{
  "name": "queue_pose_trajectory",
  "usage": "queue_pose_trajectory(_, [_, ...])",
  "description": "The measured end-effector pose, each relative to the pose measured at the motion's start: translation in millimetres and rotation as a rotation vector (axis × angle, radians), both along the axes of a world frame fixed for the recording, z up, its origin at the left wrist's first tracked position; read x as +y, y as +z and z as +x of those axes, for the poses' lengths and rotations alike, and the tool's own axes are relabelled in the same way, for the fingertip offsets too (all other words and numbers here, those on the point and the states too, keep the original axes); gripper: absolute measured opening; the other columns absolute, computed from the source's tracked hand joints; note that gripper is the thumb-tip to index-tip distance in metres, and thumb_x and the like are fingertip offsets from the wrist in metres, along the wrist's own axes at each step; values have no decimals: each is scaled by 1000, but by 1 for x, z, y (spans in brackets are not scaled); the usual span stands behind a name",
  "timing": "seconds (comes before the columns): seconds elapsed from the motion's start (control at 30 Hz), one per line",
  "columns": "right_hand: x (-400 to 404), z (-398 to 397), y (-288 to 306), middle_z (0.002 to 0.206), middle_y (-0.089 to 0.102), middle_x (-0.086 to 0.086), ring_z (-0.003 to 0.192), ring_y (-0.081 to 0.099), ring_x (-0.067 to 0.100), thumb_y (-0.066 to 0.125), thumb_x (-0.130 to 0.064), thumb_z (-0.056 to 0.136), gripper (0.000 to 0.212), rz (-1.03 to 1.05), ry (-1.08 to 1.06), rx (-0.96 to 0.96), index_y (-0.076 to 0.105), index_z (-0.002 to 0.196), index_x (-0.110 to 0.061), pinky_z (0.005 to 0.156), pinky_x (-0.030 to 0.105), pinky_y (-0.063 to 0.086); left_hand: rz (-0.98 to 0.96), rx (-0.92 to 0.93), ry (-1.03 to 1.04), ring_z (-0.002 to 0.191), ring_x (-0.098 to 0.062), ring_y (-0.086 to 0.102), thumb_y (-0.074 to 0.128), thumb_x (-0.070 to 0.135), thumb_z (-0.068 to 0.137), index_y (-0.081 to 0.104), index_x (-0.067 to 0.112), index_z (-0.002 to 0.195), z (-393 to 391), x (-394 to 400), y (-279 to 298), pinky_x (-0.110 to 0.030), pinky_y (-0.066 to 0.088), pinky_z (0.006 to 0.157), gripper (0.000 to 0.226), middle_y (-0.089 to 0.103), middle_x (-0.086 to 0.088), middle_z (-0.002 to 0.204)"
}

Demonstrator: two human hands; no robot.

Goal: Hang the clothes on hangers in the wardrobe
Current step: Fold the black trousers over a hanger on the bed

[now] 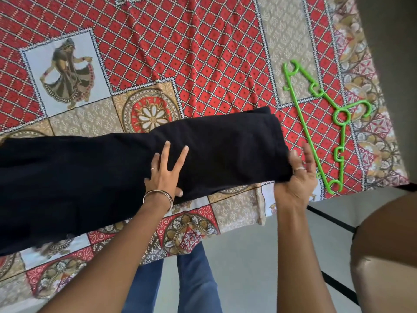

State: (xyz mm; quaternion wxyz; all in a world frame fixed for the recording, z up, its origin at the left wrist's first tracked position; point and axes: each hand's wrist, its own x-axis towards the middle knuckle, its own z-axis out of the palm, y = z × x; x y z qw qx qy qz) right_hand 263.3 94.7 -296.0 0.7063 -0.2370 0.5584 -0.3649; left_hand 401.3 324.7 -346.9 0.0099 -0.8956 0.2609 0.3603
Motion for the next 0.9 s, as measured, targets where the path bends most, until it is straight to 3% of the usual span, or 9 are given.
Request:
queue_pose_trajectory(0.13, [-14, -9, -21, 91, 59, 4, 91, 61, 19, 70, -7, 86, 32, -80, 192, 436, 61, 115, -17, 86, 35, 55, 116, 57, -71, 143, -38, -17, 82, 24, 71, -22, 58, 137, -3, -7, -2, -66, 40, 95, 128, -50, 11, 141])
queue_pose_trajectory(0.23, [-12, 4, -32, 98, 56, 1, 93, 60, 16, 76, -23, 83, 52, -107, 460, 605, 50, 127, -14, 83, 30, 54, 147, 50, -93, 142, -40, -18, 83, 27, 69, -25, 57, 136, 0, -12, -4, -68, 39, 94, 131, -53, 9, 139])
queue_pose_trajectory(0.33, [-21, 16, -34, 111, 62, 2, 96, 63, 17, 85, -19, 72, 71, -143, 653, 779, 46, 132, -13, 84, 33, 54, 178, 66, -117, 142, -43, -12, 85, 32, 67, -33, 58, 130, 3, -20, -4, -65, 44, 90, 137, -51, 5, 140])
queue_pose_trajectory(0.5, [-33, 16, -26, 113, 61, 0, 99, 61, 16, 85, -3, 66, 61, -249, 573, 798, 60, 117, -26, 86, 33, 56, 232, 56, -190, 141, -46, -3, 87, 42, 60, -42, 54, 125, 7, -23, -3, -60, 49, 84, 145, -47, -1, 143])
queue_pose_trajectory(0.6, [-14, 17, -30, 129, 46, 11, 115, 47, 24, 74, -1, 80, 55, -475, 431, 1081, 53, 129, -15, 91, 15, 41, 240, 52, -267, 141, -48, -6, 86, 50, 57, -42, 50, 129, 6, -19, -5, -58, 47, 87, 146, -53, -5, 138])
queue_pose_trajectory(0.67, [4, 25, -39, 134, 42, 20, 123, 39, 35, 70, -6, 84, 48, -637, 398, 1274, 54, 129, -7, 99, 30, 41, 215, 59, -315, 141, -47, -10, 81, 60, 58, -39, 50, 131, 7, -11, -9, -60, 40, 93, 141, -56, -3, 136])
queue_pose_trajectory(0.73, [22, 38, -47, 137, 43, 24, 124, 40, 39, 68, -15, 85, 45, -847, 562, 1220, 56, 127, -4, 102, 50, 38, 83, 94, -249, 144, -39, -10, 66, 71, 66, -31, 53, 136, 12, 0, -15, -60, 35, 99, 121, -49, 9, 143])
queue_pose_trajectory(0.8, [56, 59, -55, 140, 43, 26, 125, 40, 42, 65, -19, 86, 47, -1148, 894, 1030, 55, 128, -1, 106, 49, 34, -150, 35, -93, 144, -30, 8, 49, 70, 79, -14, 46, 146, 23, 15, -19, -56, 40, 97, 95, -20, 14, 157])
queue_pose_trajectory(0.9, [105, 72, -60, 157, 25, 14, 143, 20, 40, 65, -31, 87, 68, -1379, 1569, 743, 37, 147, -17, 112, 52, 27, -328, -212, 103, 126, -38, 39, 68, 36, 81, 23, 27, 149, 18, 41, -27, -58, 50, 84, 81, 22, -7, 153])
